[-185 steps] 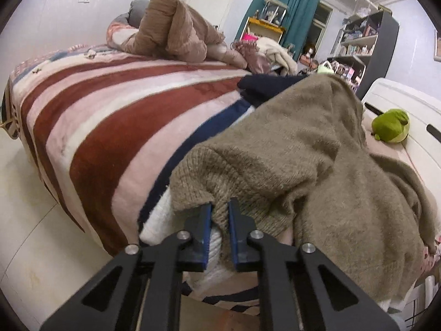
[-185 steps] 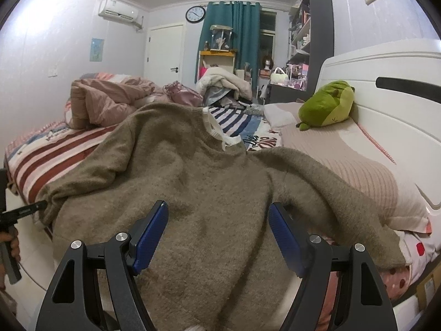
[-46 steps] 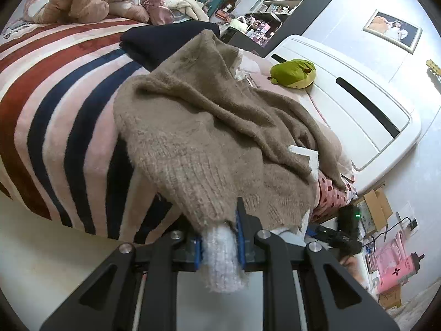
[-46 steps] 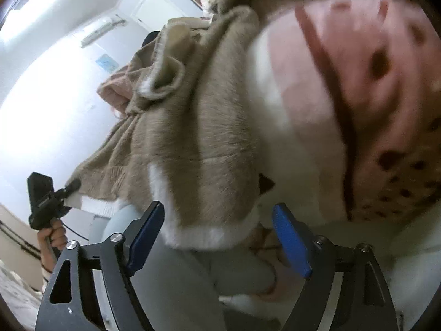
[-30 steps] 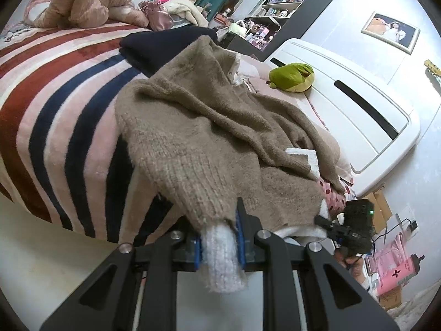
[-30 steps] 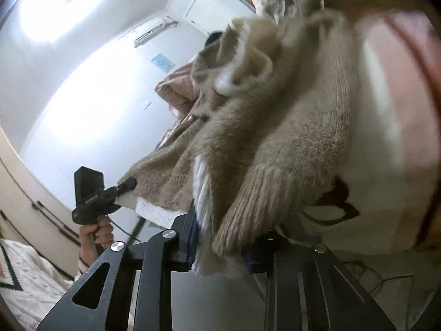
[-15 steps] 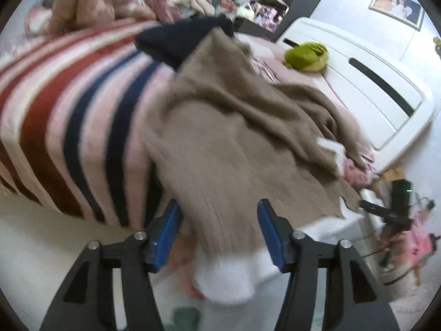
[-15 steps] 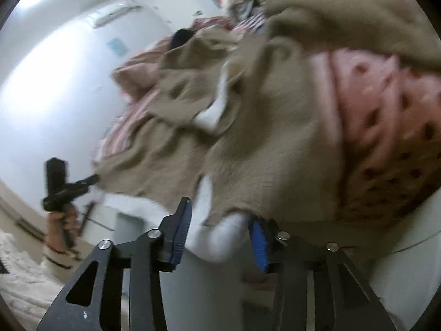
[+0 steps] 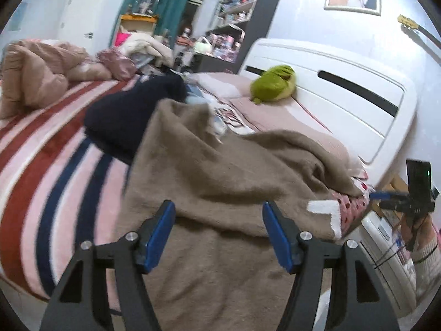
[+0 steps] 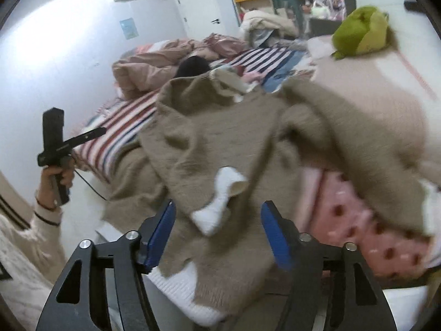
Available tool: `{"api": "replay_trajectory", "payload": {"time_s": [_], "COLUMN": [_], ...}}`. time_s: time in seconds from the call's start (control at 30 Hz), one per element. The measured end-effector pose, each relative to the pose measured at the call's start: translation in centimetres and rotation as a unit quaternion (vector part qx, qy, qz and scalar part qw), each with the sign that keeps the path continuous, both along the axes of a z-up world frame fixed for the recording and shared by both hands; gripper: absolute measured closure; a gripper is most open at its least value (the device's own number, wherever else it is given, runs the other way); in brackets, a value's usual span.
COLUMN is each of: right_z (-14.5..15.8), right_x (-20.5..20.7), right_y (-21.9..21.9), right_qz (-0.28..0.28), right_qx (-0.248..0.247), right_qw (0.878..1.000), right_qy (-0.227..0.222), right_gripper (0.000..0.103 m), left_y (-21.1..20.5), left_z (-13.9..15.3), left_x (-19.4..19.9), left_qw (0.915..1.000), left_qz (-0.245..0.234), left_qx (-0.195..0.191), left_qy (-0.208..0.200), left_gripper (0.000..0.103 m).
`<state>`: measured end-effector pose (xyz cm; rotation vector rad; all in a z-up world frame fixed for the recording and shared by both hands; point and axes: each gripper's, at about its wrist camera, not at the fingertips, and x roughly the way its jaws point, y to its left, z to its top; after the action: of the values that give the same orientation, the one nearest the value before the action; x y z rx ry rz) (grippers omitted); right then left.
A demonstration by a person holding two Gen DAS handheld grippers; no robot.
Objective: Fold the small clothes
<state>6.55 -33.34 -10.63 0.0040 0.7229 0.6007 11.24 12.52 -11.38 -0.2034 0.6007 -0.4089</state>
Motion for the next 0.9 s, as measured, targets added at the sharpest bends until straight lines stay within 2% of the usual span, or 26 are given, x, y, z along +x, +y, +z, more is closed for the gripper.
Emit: {"api": "replay_trajectory", "payload": {"time_s": [0.1,0.17,0.23,0.33,0.4,0.47,0.5,0.57,0.7,0.9], "right_z": [-1.0,-2.1,-3.5,-6.0,-7.2,-7.5,-7.4,-6.8,-5.0,-3.7], "right_x": [1.7,2.8,4.3,6.9,8.0,8.5,8.6,8.5,8.0,6.6], "right_y": [-0.4,0.1,1.2,3.6,4.8,5.4,5.5,5.3,4.6,3.4], "right_qz": [-0.015,-0.016,-0.013,-0.015,-0.019,-0.015,-0.017,-0.020,-0.036,-0.043], "right_qx": [0.018,0.031,0.047,0.042,0.028,0.035,0.037,0.043,0.041,0.046], "right_qw": [0.999,0.999,0.998,0.998,0.998,0.998,0.998,0.999,0.998,0.997], "right_qy": [0.029,0.030,0.039,0.051,0.055,0.047,0.041,0.018,-0.025,-0.044], "right_gripper": [0.032,0.032,0.032,0.034,0.046,0.088,0.094,0.100,0.101,0.101], "left_y": [-1.2,-2.0,-2.7,-3.4,-3.5,-3.6,-3.6,-3.8,-4.0,-4.7], "left_z": [-1.1,-1.6,-1.8,-1.9,-2.0,-2.1,-2.2,-2.3,-2.6,-3.2], "left_x": [1.0,1.8,2.2,3.0,3.7,4.6,5.0,6.2,8.5,12.2], "left_qw": [0.9997,0.9995,0.9993,0.9990,0.9990,0.9989,0.9988,0.9987,0.9986,0.9989], "left_qz": [-0.016,-0.020,-0.028,-0.034,-0.032,-0.030,-0.029,-0.026,-0.023,-0.019], "left_qx": [-0.006,-0.006,-0.005,0.004,0.010,0.012,0.014,0.019,0.024,0.019], "left_qy": [0.015,0.023,0.025,0.027,0.031,0.034,0.036,0.040,0.042,0.039], "left_gripper": [0.042,0.042,0.042,0.042,0.042,0.042,0.042,0.042,0.042,0.042]}}
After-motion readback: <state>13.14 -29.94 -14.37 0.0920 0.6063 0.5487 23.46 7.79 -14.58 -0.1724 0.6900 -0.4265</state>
